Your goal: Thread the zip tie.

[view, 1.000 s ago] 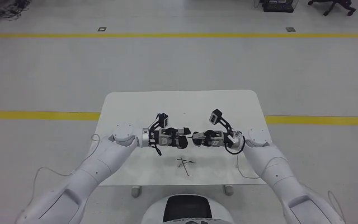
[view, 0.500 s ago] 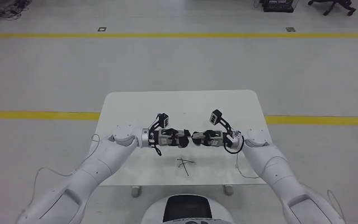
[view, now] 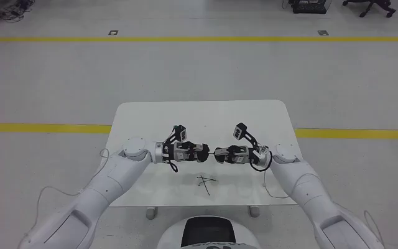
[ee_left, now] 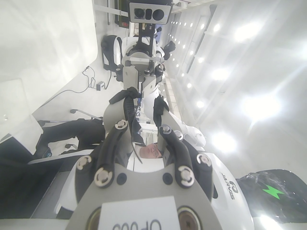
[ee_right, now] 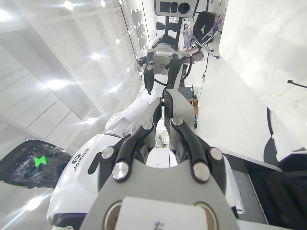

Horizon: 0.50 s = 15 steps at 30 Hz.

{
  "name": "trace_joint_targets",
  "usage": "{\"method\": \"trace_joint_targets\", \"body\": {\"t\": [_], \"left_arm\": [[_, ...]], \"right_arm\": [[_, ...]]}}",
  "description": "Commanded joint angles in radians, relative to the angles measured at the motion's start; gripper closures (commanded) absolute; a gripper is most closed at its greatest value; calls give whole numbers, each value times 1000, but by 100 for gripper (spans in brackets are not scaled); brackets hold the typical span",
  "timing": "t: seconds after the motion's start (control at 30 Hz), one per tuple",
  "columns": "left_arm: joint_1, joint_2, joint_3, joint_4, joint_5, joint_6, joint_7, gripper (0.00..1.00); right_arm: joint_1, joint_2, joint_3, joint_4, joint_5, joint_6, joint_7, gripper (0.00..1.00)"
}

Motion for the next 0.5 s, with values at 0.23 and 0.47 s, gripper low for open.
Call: {"method": "trace_joint_targets", "body": {"t": [0.23,0.47], "left_arm": [[-2,-3,1,7,5,-3,-24,83],[-5,-7,7,11,19,-4,-19,89]], "right_arm": [[9,-2,-9,14,4,-8,27,100],[13,-1,-23,13,2,-16,27,100]]}}
